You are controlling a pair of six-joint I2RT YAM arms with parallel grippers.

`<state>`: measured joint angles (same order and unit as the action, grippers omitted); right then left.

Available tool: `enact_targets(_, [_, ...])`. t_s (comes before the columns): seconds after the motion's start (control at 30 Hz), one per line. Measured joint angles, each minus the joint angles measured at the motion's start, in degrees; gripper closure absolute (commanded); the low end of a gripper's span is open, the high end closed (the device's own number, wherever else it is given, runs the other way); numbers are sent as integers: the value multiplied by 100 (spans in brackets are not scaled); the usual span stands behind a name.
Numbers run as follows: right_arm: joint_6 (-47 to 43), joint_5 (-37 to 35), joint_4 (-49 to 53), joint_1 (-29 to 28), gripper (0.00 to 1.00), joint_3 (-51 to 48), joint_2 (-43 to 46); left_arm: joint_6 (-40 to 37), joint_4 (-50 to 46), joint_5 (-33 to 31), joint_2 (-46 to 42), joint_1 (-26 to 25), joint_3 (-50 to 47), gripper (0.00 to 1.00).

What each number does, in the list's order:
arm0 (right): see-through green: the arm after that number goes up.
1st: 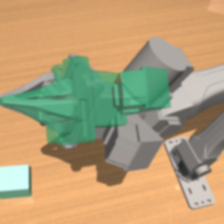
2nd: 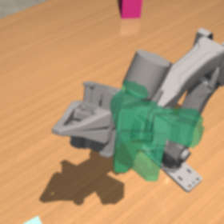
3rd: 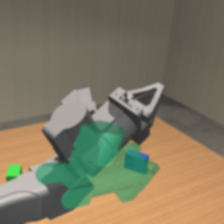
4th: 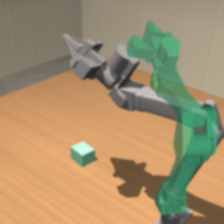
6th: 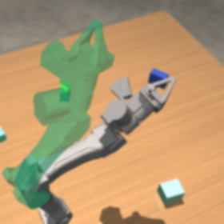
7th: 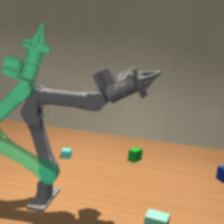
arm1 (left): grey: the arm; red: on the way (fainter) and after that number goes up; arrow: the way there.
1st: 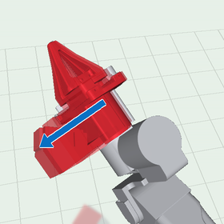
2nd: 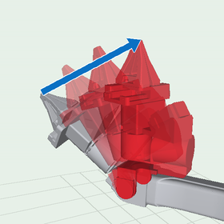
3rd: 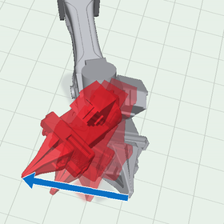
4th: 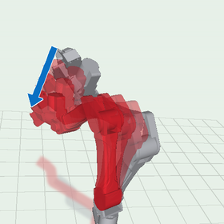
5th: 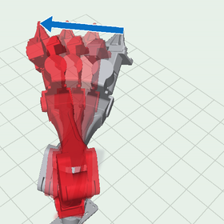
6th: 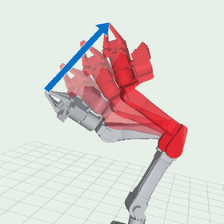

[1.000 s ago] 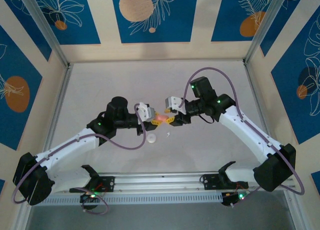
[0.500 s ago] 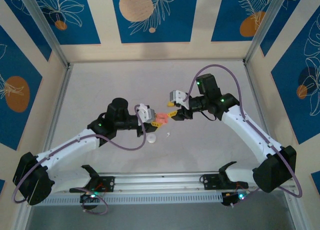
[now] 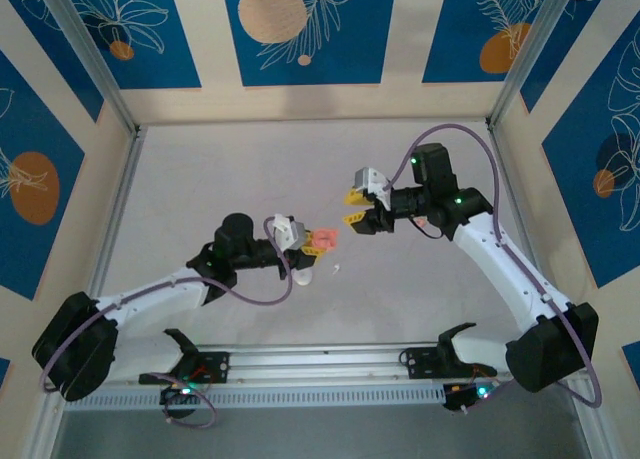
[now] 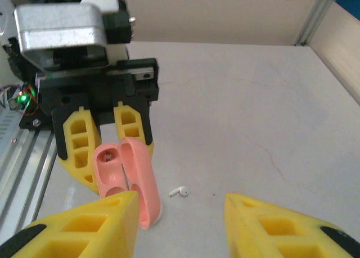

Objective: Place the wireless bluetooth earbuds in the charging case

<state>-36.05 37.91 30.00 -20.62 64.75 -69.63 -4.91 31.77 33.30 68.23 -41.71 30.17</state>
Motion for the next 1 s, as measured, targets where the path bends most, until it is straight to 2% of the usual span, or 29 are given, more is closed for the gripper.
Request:
enact_targets(0.2, [1283,-518,205,420,58,175,-297,428,1069,-227,393,127,-479,83])
enact_targets(0.43, [3611,-1447,1226,1023,67,1333,-1698,739,1893,-533,721,208,-748,83])
enact_targets(0.6, [4957,-2033,1976,1141,64,1633,-2551,791,2122,-654,831,225,-802,83])
enact_targets(0.77, [5777,-2533,2538,1093,58,1934,-3331,756,2181,-706,911,234,-804,83])
enact_targets(1.0, [6317,-2911,2828,903,55,2188,-4120,680,2179,-704,1204,254,-800,83])
